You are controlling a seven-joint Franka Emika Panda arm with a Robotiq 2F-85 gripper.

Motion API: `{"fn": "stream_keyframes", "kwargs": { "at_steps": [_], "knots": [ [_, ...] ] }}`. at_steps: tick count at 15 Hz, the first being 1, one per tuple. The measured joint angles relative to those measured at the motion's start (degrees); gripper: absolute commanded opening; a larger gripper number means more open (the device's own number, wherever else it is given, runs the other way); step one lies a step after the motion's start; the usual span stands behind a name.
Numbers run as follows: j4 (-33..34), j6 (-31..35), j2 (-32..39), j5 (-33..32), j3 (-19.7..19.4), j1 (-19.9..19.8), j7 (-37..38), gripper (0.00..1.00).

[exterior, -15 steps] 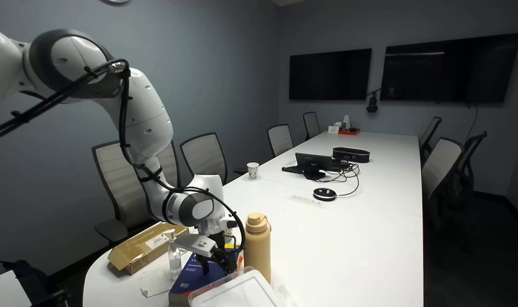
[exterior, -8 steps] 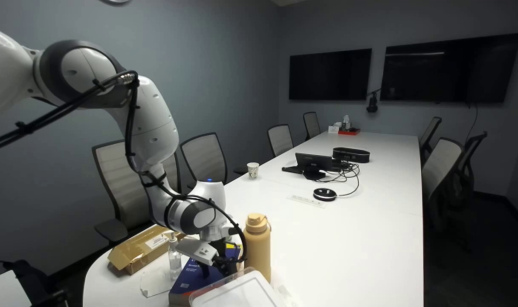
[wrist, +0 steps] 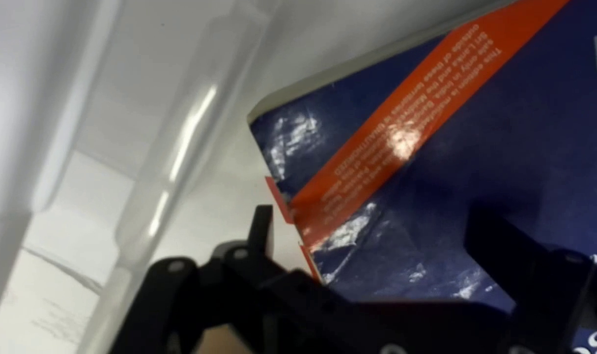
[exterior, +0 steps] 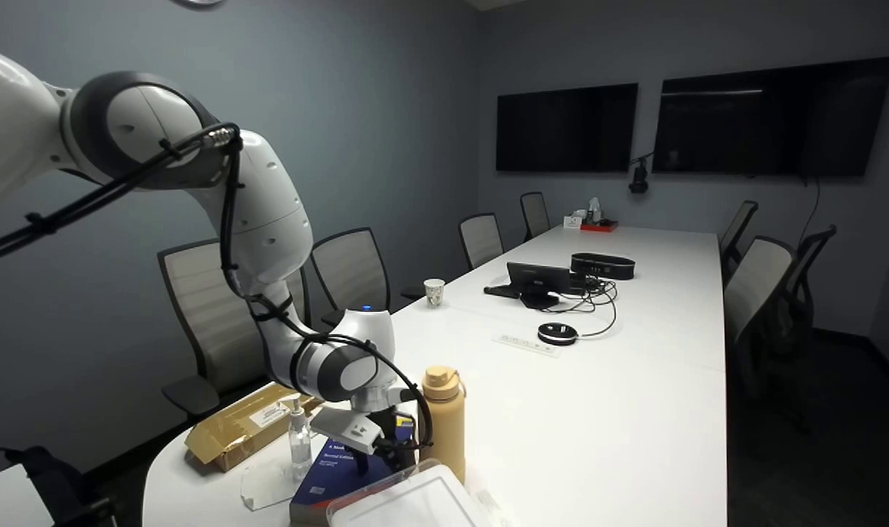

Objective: Open the book

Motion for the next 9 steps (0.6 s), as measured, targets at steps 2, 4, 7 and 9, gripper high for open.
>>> {"fn": "stream_keyframes", "kwargs": {
  "at_steps": [2,4,7,9],
  "knots": [
    [0.1,0.0,0.1,0.1,0.7,-0.8,-0.1,1.00],
    [0.2,0.0,0.4,0.6,2.0,-2.5,-1.1,1.00],
    [0.4,0.0,0.7,1.8,5.0,-6.2,-3.9,1.00],
    [0.4,0.0,0.7,2.9,7.0,-8.7,-6.1,1.00]
  ]
}}
